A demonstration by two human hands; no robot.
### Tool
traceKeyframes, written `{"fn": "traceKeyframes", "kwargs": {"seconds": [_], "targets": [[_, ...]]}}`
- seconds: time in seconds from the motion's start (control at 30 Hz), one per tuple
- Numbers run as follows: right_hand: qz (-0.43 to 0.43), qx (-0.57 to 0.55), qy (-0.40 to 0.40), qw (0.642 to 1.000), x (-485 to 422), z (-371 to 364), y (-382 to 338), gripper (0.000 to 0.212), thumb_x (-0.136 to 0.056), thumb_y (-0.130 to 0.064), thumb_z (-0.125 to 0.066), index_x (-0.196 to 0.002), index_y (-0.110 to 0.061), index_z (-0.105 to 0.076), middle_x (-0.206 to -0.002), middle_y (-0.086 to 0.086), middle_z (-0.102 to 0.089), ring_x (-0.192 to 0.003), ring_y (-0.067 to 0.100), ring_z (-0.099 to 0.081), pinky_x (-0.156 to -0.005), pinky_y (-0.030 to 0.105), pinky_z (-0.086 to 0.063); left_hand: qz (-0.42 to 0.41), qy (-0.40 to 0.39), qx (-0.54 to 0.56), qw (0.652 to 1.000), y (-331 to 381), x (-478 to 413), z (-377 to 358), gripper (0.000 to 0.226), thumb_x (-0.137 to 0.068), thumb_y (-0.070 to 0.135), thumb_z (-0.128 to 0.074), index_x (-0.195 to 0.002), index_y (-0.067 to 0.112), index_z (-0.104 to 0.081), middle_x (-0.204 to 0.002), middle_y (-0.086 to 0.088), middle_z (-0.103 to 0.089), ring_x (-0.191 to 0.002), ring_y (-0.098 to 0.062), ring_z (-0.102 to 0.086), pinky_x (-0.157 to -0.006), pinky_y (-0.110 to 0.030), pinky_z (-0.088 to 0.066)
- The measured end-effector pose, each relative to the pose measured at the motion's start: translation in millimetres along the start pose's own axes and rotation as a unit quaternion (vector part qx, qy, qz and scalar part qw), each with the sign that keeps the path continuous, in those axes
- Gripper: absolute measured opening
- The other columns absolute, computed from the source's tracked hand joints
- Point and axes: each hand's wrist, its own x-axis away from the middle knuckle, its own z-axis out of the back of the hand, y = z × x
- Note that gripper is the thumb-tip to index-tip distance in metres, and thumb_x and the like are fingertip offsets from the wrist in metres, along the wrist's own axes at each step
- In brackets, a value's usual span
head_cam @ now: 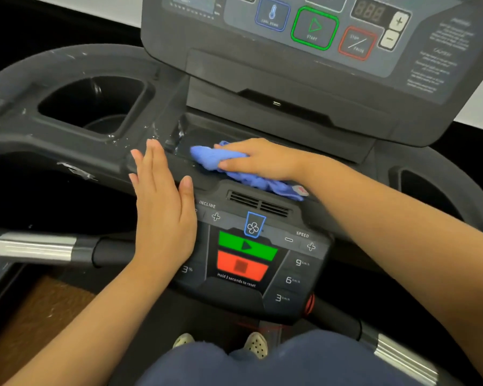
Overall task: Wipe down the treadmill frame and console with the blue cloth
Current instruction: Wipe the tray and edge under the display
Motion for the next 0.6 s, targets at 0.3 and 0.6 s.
{"fn": "traceKeyframes", "kwargs": {"seconds": [0.3,0.6], "targets": [[-0.046,-0.037,0.137,0.989,143.9,-13.6,70.0,0.036,-0.086,-0.040,-0.055,-0.121,-0.044,-0.059,-0.127,-0.009,-0.063,-0.127,0.017,-0.052,-0.106,0.048,-0.041,0.011,-0.010,0.027,1.000,-2.0,0.0,0.4,0.065,-0.096,0.034,-0.022,-0.151,0.008,0.002,-0.160,-0.003,0.001,-0.142,-0.007,0.016,-0.115,-0.027,0.011],[-0.013,0.005,0.148,0.989,138.3,-14.0,71.6,0.039,-0.094,-0.028,-0.054,-0.123,-0.055,-0.052,-0.135,-0.037,-0.044,-0.133,-0.008,-0.035,-0.112,0.016,-0.025,0.021,-0.018,0.103,0.994,-3.4,0.1,0.1,0.061,-0.102,0.025,-0.031,-0.151,0.011,0.003,-0.160,0.002,0.005,-0.138,0.001,0.018,-0.112,-0.016,0.013]]}}
